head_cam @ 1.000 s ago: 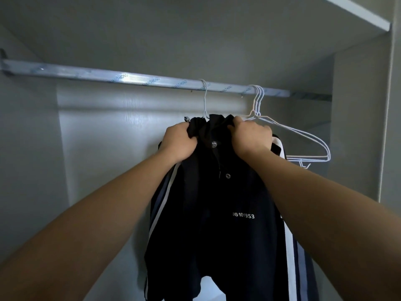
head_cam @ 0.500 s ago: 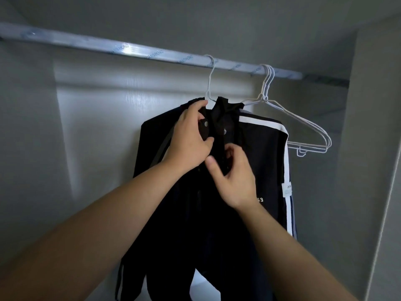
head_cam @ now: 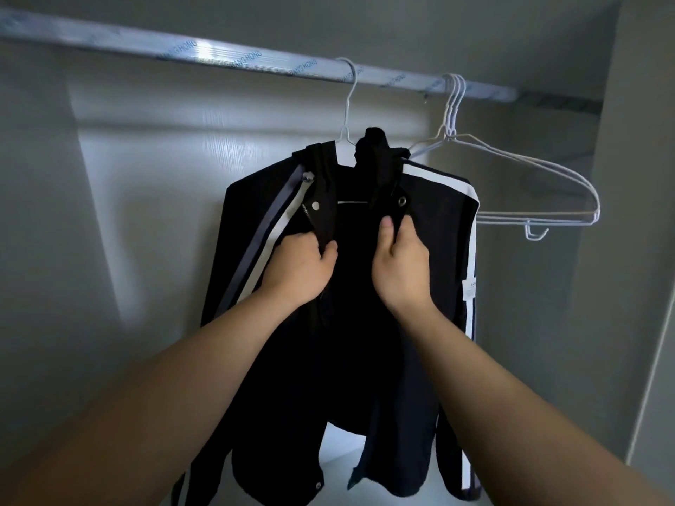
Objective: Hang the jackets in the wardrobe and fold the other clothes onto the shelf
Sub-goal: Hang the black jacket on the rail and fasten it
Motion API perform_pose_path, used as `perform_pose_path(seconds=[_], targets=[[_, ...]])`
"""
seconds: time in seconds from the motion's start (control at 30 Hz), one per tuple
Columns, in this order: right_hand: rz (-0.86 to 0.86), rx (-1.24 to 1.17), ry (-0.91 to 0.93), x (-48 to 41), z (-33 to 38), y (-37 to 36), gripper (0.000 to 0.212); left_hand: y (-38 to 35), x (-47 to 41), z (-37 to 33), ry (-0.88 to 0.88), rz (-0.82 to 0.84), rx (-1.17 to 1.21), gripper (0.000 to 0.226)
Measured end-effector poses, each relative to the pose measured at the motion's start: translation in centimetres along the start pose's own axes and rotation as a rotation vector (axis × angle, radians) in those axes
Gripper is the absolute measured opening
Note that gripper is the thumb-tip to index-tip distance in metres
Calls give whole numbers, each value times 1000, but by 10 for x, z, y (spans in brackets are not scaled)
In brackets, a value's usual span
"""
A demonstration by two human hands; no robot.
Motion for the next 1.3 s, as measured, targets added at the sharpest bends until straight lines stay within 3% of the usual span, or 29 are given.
perform_pose_path(seconds=[0.17,0.33,0.43,0.57,0.8,0.97,1.17,1.3], targets=[[-3,-1,61,-20,35,-4,29,-25,20,-7,-48,116,-113,42],[-13,-58,99,-27,39,1,26,-38,24,5,3,223,-21,36],[-3,-36,92,-19,20,-2,34,-39,23,5,-34,249,46,23],[-75,1,41,7,-19,-3,50,-56,37,9,-59,338,120,41],[-38,69,-118,63,-106,-16,38,-101,89,37,101,351,337,40],[165,93,-391,114,-194,-26,24,-135,158,63,256,351,426,45],[717,187,-934,216,-306,-54,9,-179,267,95,546,450,476,35],[988,386,-1204,281,-355,-49,36,-205,334,108,770,548,553,25]])
Point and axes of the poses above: each hand's wrist, its own x-axis away from the middle knuckle, its own y-axis out of the back of the hand, z = x × y, the point moved 10 cm from there along -x, towards the middle knuckle, and after that the axes turned 12 degrees about -y, right-handed, at the moved point
